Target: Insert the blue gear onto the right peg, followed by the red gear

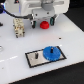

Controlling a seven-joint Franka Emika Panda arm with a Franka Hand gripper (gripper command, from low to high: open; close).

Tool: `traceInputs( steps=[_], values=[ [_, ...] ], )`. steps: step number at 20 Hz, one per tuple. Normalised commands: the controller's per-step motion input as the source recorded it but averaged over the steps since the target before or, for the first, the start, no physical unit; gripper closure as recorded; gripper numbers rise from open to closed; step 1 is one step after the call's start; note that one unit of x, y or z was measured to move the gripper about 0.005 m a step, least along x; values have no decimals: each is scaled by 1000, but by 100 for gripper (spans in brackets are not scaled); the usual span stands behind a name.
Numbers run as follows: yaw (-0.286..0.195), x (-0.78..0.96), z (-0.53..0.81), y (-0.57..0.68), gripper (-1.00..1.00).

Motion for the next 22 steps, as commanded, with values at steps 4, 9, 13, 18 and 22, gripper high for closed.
traceInputs(
  steps=[4, 9, 13, 18, 22],
  values=[
    [0, -186, -81, 133, 100],
    [0, 3, 36, 35, 100],
    [0, -64, 16, 106, 100],
    [0, -105, -1, 156, 100],
    [0, 35, 275, 100, 100]
  ],
)
